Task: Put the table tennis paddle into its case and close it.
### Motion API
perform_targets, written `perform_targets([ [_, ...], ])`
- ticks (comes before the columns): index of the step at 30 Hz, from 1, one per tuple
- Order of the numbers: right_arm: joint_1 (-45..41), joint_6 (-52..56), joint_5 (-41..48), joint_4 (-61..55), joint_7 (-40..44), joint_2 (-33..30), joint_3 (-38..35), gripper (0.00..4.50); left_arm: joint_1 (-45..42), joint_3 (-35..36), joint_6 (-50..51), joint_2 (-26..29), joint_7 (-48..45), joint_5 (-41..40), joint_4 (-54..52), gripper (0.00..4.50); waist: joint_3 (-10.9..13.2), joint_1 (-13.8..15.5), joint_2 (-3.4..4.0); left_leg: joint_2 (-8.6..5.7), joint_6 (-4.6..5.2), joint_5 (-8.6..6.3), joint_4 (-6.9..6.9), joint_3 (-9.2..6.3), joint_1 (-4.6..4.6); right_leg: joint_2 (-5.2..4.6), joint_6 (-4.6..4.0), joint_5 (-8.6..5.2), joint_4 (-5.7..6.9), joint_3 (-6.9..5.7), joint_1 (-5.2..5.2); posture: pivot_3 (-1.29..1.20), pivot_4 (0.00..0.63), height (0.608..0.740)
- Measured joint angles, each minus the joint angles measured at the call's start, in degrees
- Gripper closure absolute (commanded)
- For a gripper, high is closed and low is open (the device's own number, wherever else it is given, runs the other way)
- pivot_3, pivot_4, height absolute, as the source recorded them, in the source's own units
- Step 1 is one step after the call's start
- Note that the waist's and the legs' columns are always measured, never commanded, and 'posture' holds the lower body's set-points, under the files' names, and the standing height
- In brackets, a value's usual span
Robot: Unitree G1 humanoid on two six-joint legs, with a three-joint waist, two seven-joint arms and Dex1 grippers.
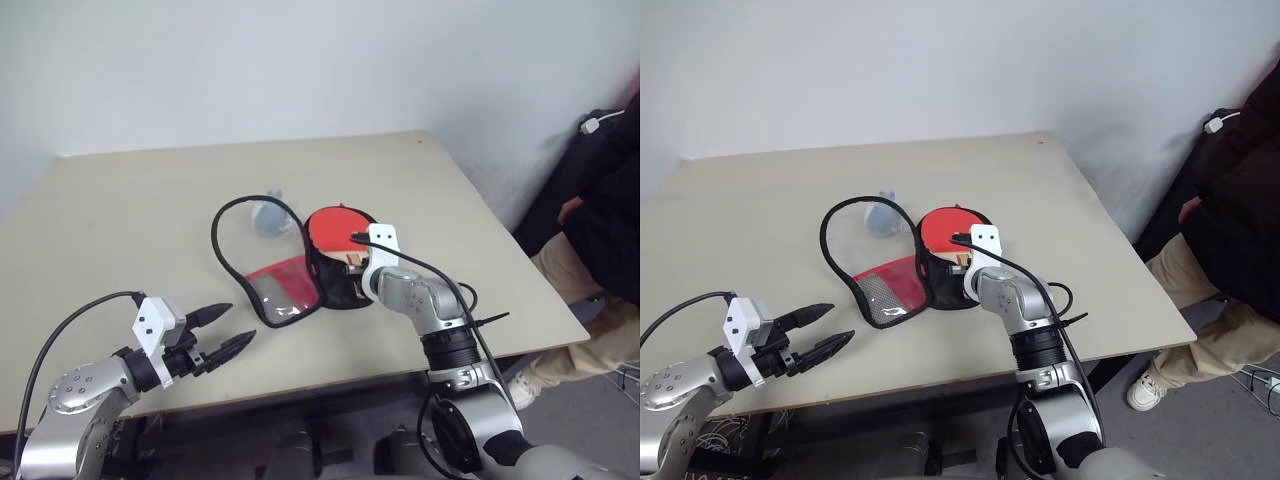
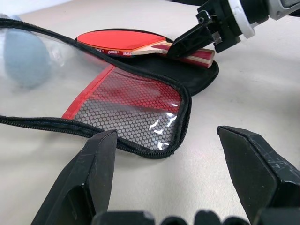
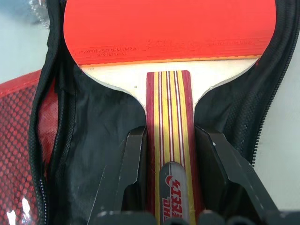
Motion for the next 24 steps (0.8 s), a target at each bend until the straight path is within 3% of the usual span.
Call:
perform_targets([
  [4, -1.27, -1.39, 0.83, 2.21, -1.24, -0.13, -0.22, 3.35, 0.01, -0.01, -0.08, -0.23, 0.12, 0.02, 0.02, 0.88, 0.0, 0.07, 0.01, 0.0, -0.01, 0.0, 0.04, 0.01, 0.0, -0.02, 0.01, 0.02, 0.0, 0.01, 0.01, 0.0, 0.0, 0.725],
  [15, -2.74, -0.23, 3.84, 0.25, -3.87, -0.21, -1.45, 0.13, -0.24, -0.06, -0.12, -0.45, 0.32, 0.03, 0.57, 0.88, 0.0, -0.04, 0.0, 0.02, 0.02, 0.01, 0.02, 0.02, -0.01, 0.01, 0.02, 0.03, 0.0, 0.03, 0.0, 0.0, 0.0, 0.725],
  [17, -2.95, 1.0, 4.51, -1.75, -3.24, -0.28, -1.15, 0.05, -0.35, -0.06, -0.12, -0.45, 0.28, 0.02, 0.78, 0.88, 0.0, -0.04, 0.0, 0.02, 0.02, 0.01, 0.02, 0.01, -0.01, 0.01, 0.02, 0.03, 0.0, 0.03, 0.0, 0.0, 0.0, 0.725],
  [20, -3.97, 2.88, 6.51, -9.43, 4.76, -1.32, 3.14, 0.05, -0.57, 0.11, 0.59, -0.35, 0.07, -0.38, 2.16, 0.88, 0.06, -0.17, 0.03, 0.07, 0.19, 0.11, 0.0, 0.0, -0.01, 0.04, 0.02, 0.03, 0.01, 0.07, -0.06, 0.0, 0.0, 0.725],
  [24, -5.71, 2.98, 10.17, -22.34, 17.62, -8.94, 7.76, 0.05, -1.63, 1.12, 3.04, -0.29, 0.19, -1.99, 3.14, 0.88, 0.03, 0.47, -0.04, 0.05, -0.01, -0.02, -0.05, -0.15, 0.05, 0.02, 0.01, 0.02, -0.17, -0.16, 0.01, 0.0, 0.0, 0.725],
])
